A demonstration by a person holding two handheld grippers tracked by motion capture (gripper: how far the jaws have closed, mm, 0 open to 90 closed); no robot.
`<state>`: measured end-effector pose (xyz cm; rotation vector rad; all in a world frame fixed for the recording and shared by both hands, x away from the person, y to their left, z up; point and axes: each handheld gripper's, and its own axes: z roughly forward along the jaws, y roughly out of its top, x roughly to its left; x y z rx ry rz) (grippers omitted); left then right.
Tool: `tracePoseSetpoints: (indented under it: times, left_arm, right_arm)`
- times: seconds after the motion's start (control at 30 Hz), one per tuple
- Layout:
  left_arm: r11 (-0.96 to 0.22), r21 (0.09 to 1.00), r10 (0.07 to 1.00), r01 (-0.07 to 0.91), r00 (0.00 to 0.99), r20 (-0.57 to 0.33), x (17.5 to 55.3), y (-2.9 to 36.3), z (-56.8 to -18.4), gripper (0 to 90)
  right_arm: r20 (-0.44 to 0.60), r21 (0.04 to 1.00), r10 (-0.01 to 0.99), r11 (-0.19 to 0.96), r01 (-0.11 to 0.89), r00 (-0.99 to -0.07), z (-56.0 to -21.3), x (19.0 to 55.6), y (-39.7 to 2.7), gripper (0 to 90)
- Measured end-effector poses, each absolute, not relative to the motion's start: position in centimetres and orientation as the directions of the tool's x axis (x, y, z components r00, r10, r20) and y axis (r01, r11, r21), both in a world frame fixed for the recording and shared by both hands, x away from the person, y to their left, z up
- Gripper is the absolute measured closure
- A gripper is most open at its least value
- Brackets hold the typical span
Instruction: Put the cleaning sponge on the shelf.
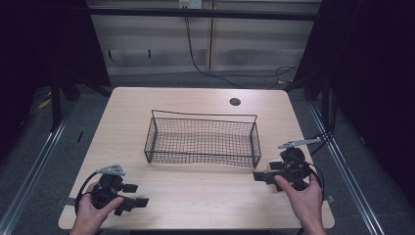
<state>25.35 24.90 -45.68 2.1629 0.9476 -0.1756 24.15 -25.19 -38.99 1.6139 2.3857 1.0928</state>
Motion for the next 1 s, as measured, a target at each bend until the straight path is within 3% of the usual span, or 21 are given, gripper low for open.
tracePoseSetpoints:
  times: [1.0]
  left_arm:
    - [-0.443,0.582,0.575,0.682,0.714,-0.398,25.4,24.9,-45.7,21.9]
  right_arm:
    - [0.374,0.338,0.853,0.242,0.910,-0.365,-38.0,28.0,-30.0,16.4]
